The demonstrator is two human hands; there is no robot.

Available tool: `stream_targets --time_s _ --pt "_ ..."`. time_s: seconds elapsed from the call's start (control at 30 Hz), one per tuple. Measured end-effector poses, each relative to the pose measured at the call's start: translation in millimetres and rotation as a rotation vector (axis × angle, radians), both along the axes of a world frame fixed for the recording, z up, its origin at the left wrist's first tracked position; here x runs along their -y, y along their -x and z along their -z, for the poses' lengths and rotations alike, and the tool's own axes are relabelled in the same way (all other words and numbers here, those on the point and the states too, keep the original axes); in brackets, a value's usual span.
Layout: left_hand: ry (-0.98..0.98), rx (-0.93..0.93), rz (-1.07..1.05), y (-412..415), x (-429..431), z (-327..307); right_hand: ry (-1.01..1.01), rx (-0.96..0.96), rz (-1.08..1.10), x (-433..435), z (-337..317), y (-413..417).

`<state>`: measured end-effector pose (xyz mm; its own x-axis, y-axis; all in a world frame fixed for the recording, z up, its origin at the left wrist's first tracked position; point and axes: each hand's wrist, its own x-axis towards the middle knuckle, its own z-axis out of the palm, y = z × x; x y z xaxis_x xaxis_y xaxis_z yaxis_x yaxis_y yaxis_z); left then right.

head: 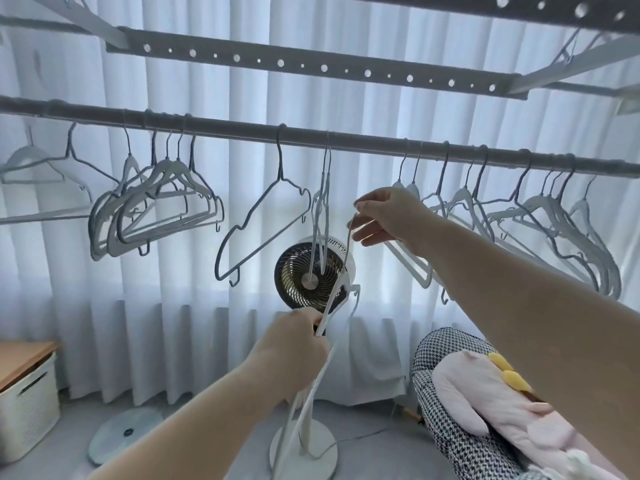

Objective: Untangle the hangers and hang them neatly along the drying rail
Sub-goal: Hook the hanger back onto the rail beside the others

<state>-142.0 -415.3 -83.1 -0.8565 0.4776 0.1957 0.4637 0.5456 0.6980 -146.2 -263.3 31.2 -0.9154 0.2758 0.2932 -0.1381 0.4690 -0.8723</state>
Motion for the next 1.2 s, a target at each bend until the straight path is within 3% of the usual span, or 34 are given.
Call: stream_targets --time_s 0.37,0.7,0.83,1.03,1.2 --pt "-0.041 0.024 -0.029 19.4 -56.2 -30.5 -0.352 -0.111 0.185 -64.3 -4.1 38.4" --pt "-0.089 -0.020 -0.161 67.9 -95.6 -48.7 -0.499 -0.173 0.174 -119.2 -28.3 82.0" --pt "-0.085 0.011 -0.249 77.4 -90.5 -41.8 -0.598 -0.248 0.030 -118.4 -31.2 96.5" --pt "-0.101 0.124 -0.301 77.9 -74.0 -28.5 -0.982 -0.316 -0.229 -74.4 -29.7 109.2" --pt "-0.156 0.196 -0.245 69.0 -69.4 -19.2 -1.060 -0.216 -0.331 -38.4 -23.7 115.7"
